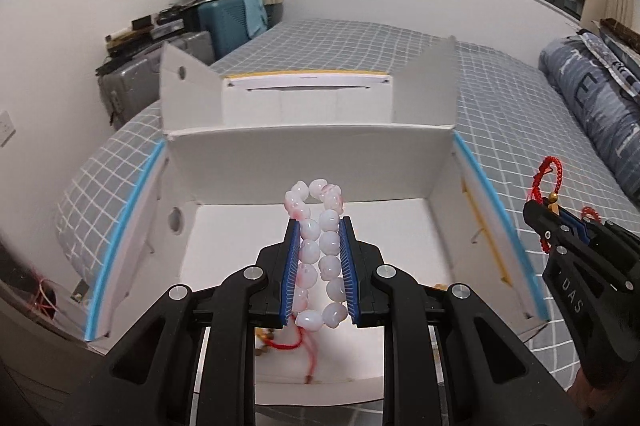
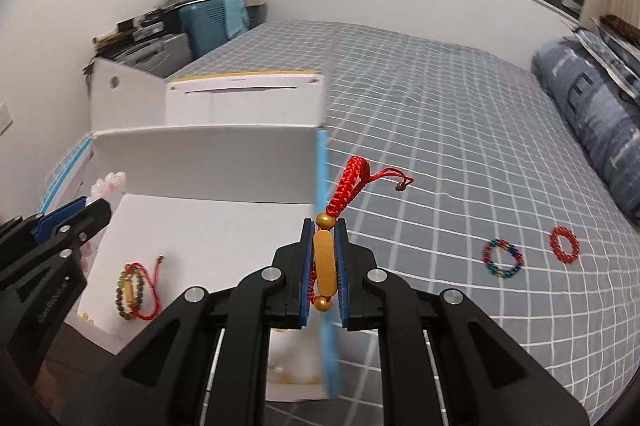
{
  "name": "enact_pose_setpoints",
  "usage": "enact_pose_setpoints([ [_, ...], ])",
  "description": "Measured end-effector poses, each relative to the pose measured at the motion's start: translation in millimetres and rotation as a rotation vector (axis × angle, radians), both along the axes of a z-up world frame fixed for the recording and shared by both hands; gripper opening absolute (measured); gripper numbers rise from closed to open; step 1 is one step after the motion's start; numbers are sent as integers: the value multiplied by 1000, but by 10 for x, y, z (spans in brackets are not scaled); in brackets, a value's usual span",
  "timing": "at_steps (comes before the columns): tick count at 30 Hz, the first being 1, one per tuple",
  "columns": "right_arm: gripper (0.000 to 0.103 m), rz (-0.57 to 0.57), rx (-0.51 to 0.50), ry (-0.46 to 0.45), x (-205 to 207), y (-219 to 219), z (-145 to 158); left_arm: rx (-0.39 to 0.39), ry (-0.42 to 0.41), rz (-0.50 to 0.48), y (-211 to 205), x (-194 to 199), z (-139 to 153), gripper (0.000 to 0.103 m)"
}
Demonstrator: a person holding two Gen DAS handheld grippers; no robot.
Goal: Organize jewelry
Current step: 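Carry the white bead and red cord bracelets over the white box with both tools, then open both tools to drop the bracelets into the box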
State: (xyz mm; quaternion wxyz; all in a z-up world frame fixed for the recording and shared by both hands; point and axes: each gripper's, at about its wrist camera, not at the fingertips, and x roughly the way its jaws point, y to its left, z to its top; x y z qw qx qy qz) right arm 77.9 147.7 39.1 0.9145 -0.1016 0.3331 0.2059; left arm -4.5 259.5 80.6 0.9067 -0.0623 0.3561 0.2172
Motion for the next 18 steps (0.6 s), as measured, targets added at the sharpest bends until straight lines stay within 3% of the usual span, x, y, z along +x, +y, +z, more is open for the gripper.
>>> enact_pose_setpoints([
  [8,9,52,-25,54,1,429,-152,-3,22,63,358,-105,-124,20],
  [18,9,55,-46,172,114,658,-460,-31,64,85,655,-95,-307,20],
])
